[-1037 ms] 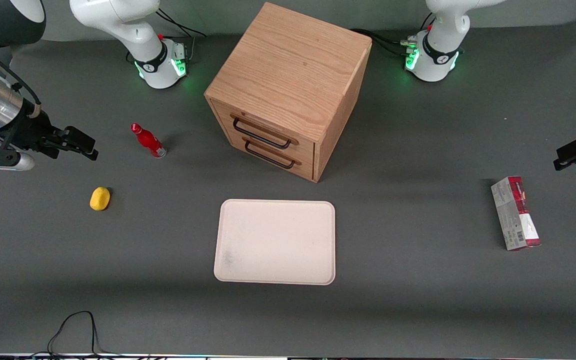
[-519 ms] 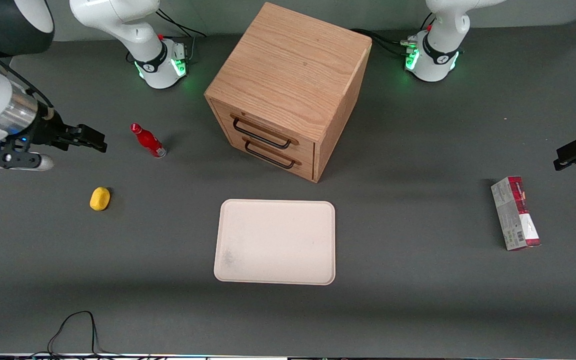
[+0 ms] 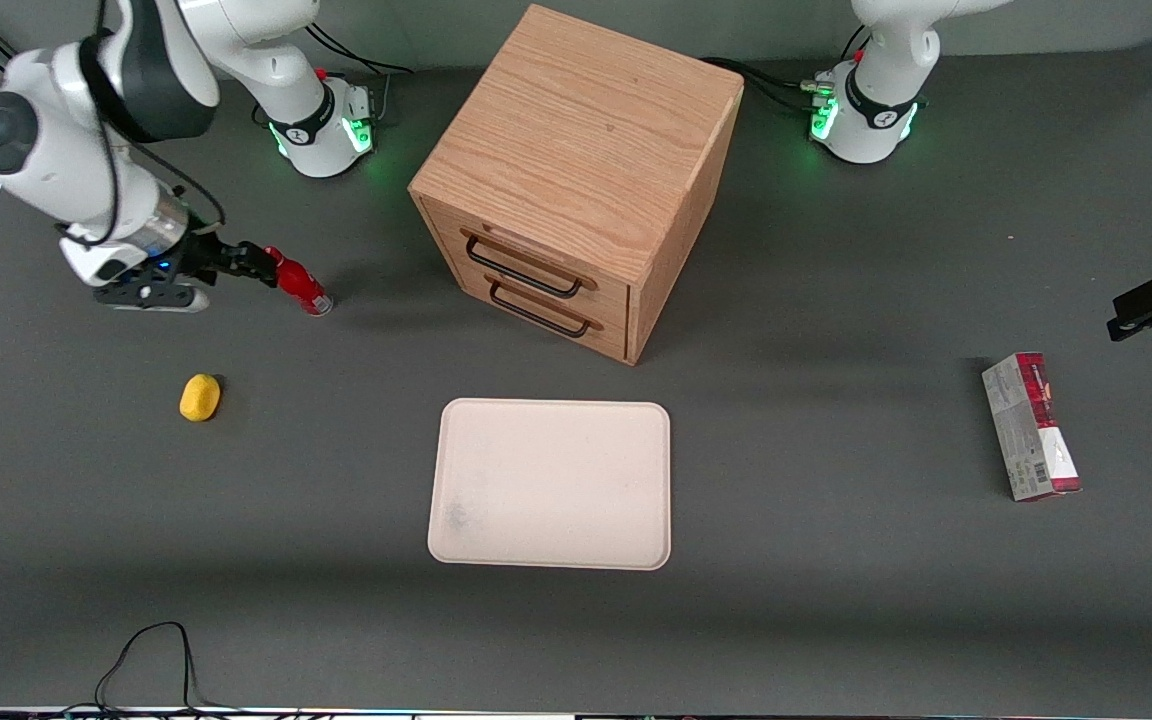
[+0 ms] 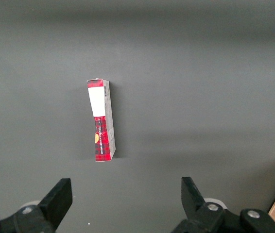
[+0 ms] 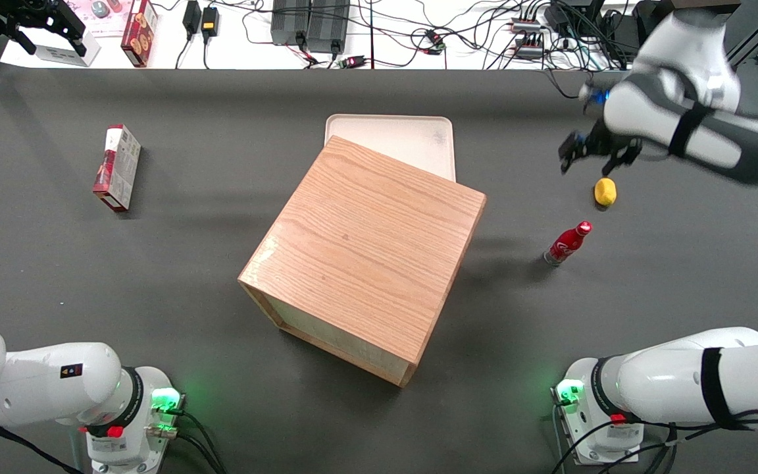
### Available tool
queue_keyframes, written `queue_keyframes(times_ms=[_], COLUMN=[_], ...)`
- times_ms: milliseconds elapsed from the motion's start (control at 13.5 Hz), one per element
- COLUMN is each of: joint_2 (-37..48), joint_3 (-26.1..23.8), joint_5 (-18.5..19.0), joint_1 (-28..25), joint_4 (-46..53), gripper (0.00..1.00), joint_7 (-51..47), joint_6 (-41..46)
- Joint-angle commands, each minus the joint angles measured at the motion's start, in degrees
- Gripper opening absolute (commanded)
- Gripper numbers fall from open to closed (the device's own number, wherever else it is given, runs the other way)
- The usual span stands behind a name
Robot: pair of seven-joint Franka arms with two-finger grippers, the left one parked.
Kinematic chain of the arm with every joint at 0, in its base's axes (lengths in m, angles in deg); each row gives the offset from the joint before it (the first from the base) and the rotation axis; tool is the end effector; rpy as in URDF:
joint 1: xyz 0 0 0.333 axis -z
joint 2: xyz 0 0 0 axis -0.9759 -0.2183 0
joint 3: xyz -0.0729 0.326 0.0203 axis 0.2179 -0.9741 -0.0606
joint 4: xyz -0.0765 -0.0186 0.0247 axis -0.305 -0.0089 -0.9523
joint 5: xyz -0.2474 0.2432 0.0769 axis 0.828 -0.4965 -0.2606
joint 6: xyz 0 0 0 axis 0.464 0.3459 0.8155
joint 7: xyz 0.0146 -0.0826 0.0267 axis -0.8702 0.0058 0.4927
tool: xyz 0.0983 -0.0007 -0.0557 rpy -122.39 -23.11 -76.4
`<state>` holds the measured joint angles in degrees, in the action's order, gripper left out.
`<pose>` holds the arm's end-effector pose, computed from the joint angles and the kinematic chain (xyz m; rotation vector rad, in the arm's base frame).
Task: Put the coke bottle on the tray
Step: 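Lower the right gripper around the bottle's neck and close it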
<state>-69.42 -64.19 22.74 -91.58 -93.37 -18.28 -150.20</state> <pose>0.3910 0.0380 0.4343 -3.1036 0.1543 0.1450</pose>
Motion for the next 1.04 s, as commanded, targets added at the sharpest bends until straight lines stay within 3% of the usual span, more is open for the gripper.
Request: queue_keyframes(times_ms=[0,667,963], joint_2=[4.52,3.47,2.06], joint_3=[0.24,0.41,0.50], joint_5=[0.86,2.34,2.62], joint_1=[-0.14,0.30,0.39], joint_4=[-10.96,-16.87,-16.78], gripper=[1.00,0.99,0.39], joint_7=[1.17,1.26,1.26], joint_6=[-8.02,-11.74,-11.65])
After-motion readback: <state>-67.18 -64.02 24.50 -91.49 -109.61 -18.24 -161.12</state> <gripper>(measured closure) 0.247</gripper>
